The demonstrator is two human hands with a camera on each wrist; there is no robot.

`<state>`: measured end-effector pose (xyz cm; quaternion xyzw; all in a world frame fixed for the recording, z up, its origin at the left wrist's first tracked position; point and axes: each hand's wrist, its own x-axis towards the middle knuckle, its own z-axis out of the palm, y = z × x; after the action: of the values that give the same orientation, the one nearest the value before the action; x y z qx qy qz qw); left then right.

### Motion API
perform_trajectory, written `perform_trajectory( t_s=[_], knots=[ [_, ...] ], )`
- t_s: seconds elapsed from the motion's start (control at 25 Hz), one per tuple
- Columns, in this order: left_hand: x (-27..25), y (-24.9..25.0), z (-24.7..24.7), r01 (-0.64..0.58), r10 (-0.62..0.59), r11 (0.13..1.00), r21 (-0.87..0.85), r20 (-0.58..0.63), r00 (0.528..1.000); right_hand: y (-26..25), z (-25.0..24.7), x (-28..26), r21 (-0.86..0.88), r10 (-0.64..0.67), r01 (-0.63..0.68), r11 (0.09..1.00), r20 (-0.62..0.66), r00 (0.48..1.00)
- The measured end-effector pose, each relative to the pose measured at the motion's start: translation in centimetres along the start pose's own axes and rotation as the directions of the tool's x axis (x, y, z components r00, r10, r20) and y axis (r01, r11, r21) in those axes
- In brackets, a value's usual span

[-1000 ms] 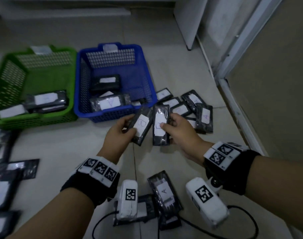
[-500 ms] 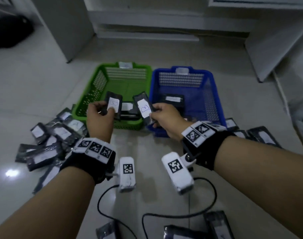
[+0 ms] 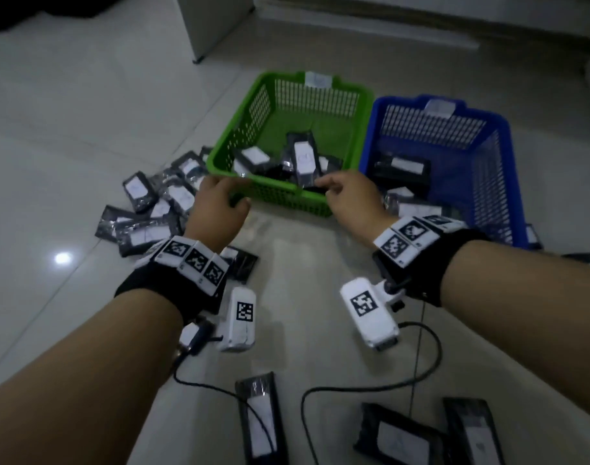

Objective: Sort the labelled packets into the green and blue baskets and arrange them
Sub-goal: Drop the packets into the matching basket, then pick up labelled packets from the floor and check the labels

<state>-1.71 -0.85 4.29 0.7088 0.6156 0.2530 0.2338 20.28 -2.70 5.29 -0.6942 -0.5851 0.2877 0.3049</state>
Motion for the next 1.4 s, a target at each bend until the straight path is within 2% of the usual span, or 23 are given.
perform_trajectory(
  t_s=[0.08, 0.16, 0.24, 0.32, 0.36, 0.44, 0.48, 0.56, 0.64, 0.72, 0.8, 0.84, 0.92, 0.96, 1.04, 1.12, 1.16, 1.28, 1.4],
  knots=[
    [-3.9, -0.3, 0.2, -0.042, 0.051, 0.993, -0.106, 0.081, 0.995, 0.9, -0.7, -4.2, -0.05, -0.108, 0.109, 0.993, 0.021, 0.994],
    [-7.9, 0.1, 0.9, -0.073, 0.116, 0.985, -0.154, 0.29, 0.95, 2.9, -1.1, -9.1, -0.06, -0.122, 0.13, 0.99, 0.117, 0.986],
    [-11.2, 1.0, 2.4, -0.027, 0.11, 0.983, -0.181, 0.468, 0.877, 5.3, -1.7, -14.0, -0.091, -0.063, 0.085, 0.992, 0.222, 0.973],
    [-13.5, 2.4, 4.3, 0.024, 0.096, 0.977, -0.212, 0.536, 0.839, 7.2, -2.7, -18.0, -0.153, 0.002, 0.046, 0.987, 0.299, 0.954],
    [-14.5, 3.3, 5.4, 0.019, 0.117, 0.973, -0.232, 0.557, 0.822, 8.2, -3.3, -19.7, -0.192, 0.028, 0.035, 0.981, 0.312, 0.95],
    [-16.5, 5.6, 7.9, -0.044, 0.206, 0.963, -0.265, 0.627, 0.751, 10.6, -5.0, -23.2, -0.276, 0.072, 0.007, 0.961, 0.274, 0.959],
    [-17.4, 6.5, 9.0, -0.085, 0.25, 0.959, -0.27, 0.663, 0.706, 11.9, -5.6, -24.8, -0.303, 0.107, -0.03, 0.953, 0.24, 0.965],
    [-19.0, 8.3, 10.9, -0.192, 0.329, 0.944, -0.267, 0.73, 0.599, 14.1, -7.1, -28.0, -0.359, 0.239, -0.182, 0.915, 0.121, 0.963],
    [-20.4, 9.8, 12.4, -0.304, 0.377, 0.919, -0.25, 0.784, 0.494, 15.2, -8.1, -30.5, -0.385, 0.403, -0.36, 0.85, 0.034, 0.915],
    [-21.6, 10.4, 13.3, -0.425, 0.372, 0.887, -0.18, 0.824, 0.428, 15.2, -8.0, -31.8, -0.32, 0.53, -0.494, 0.808, 0.03, 0.848],
    [-22.3, 10.5, 13.9, -0.514, 0.335, 0.851, -0.107, 0.865, 0.374, 15.5, -7.6, -32.1, -0.242, 0.556, -0.528, 0.814, 0.062, 0.829],
    [-22.3, 10.6, 14.1, -0.522, 0.305, 0.849, -0.082, 0.883, 0.357, 15.8, -7.5, -32.1, -0.215, 0.56, -0.535, 0.817, 0.075, 0.825],
    [-21.6, 10.7, 14.1, -0.494, 0.239, 0.869, -0.031, 0.901, 0.362, 16.5, -7.4, -31.7, -0.143, 0.582, -0.57, 0.809, 0.062, 0.811],
    [-21.1, 10.7, 14.0, -0.468, 0.213, 0.884, -0.008, 0.897, 0.387, 16.6, -7.7, -31.4, -0.089, 0.602, -0.596, 0.798, 0.051, 0.797],
    [-19.4, 10.6, 13.5, -0.345, 0.18, 0.938, -0.005, 0.86, 0.478, 16.0, -8.6, -30.4, 0.043, 0.634, -0.637, 0.769, 0.073, 0.77],
    [-17.7, 10.6, 12.7, -0.121, 0.12, 0.991, -0.06, 0.804, 0.583, 14.9, -9.6, -28.9, 0.201, 0.635, -0.643, 0.739, 0.113, 0.764],
    [-17.2, 10.4, 12.5, 0.019, 0.076, 0.994, -0.112, 0.782, 0.618, 14.4, -10.1, -28.2, 0.273, 0.637, -0.645, 0.714, 0.13, 0.76],
    [-15.4, 10.4, 11.8, 0.365, -0.031, 0.88, -0.305, 0.728, 0.685, 12.9, -11.0, -25.3, 0.407, 0.594, -0.601, 0.688, 0.158, 0.788],
    [-13.5, 11.1, 11.1, 0.49, -0.037, 0.744, -0.455, 0.703, 0.71, 11.5, -11.2, -22.4, 0.503, 0.553, -0.544, 0.671, 0.148, 0.82]
  ],
)
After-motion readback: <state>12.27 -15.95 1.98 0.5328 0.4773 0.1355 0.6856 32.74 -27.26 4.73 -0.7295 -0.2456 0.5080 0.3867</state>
